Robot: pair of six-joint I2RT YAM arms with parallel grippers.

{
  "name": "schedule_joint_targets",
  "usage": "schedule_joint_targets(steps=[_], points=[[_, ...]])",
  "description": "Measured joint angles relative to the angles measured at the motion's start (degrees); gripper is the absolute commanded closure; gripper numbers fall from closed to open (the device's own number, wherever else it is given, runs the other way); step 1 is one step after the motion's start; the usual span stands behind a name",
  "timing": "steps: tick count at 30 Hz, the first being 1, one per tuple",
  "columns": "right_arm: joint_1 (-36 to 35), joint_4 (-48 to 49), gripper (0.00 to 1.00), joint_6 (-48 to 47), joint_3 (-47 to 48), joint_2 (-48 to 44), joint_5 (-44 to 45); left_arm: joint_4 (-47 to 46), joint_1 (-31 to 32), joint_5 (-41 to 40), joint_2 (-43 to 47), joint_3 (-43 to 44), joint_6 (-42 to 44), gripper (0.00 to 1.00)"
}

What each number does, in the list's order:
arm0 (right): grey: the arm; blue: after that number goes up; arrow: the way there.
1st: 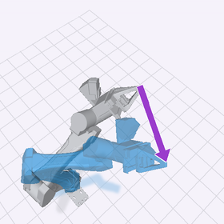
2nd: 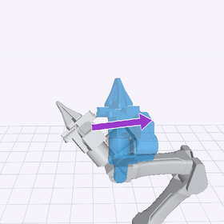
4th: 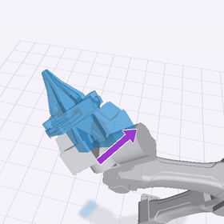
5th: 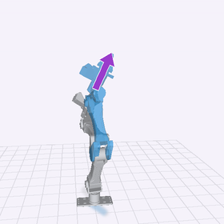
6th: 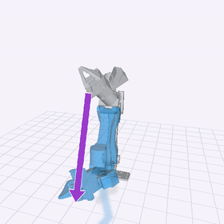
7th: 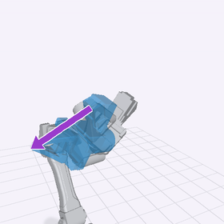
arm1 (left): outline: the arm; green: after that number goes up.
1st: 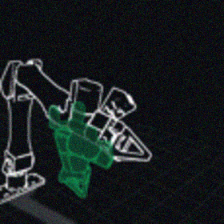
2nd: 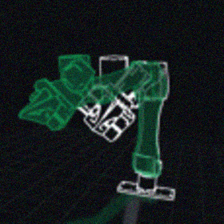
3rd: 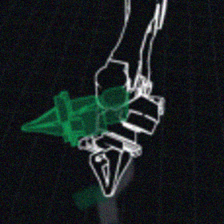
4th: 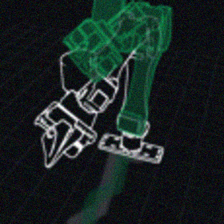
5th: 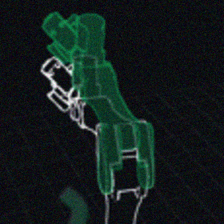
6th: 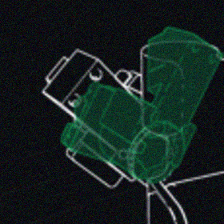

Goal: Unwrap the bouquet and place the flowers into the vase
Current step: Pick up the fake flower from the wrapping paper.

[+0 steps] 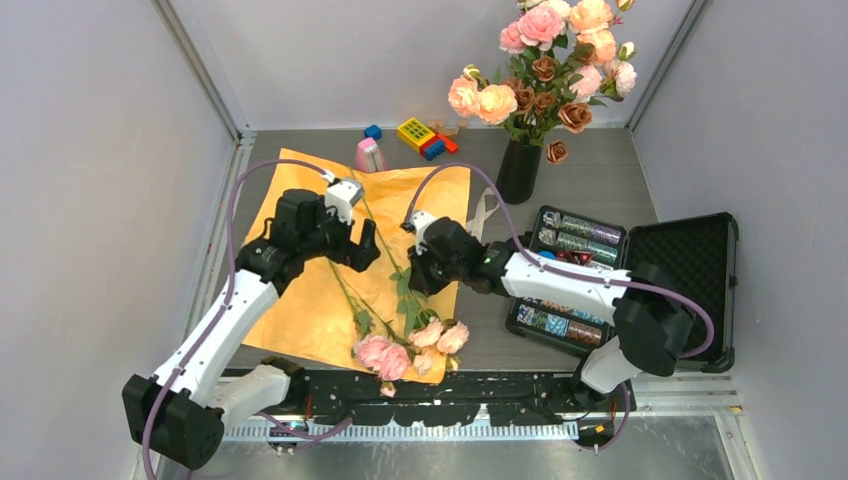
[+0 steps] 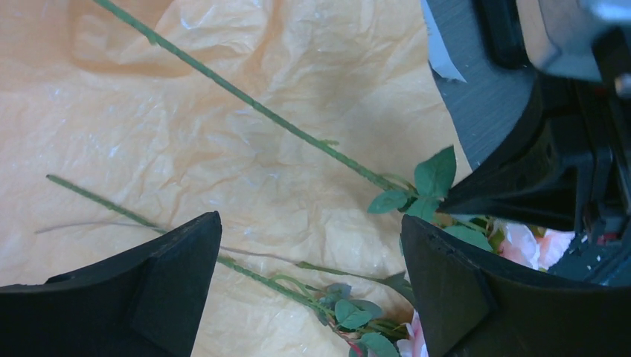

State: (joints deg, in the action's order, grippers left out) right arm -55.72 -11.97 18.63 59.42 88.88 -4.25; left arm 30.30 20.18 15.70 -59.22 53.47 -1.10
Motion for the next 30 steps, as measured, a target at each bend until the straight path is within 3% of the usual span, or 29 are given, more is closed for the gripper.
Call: schedule_joint_targets(steps=[12, 21, 30], points=[[6.5, -6.6, 1.0, -4.2, 0.1, -7.2, -12.4, -1.5, 17.8, -1.0, 5.4, -3.6, 11.5, 0.11], [7.1, -10.5, 1.0, -5.0, 0.0, -13.9, -18.9, -6.6, 22.1, -5.9, 15.8, -11.7, 18.6, 0.08], [7.1, -9.1, 1.0, -3.3, -3.0, -16.5, -22.3, -11.3, 26.1, -7.4, 17.9, -14.0, 26.7, 0.15]])
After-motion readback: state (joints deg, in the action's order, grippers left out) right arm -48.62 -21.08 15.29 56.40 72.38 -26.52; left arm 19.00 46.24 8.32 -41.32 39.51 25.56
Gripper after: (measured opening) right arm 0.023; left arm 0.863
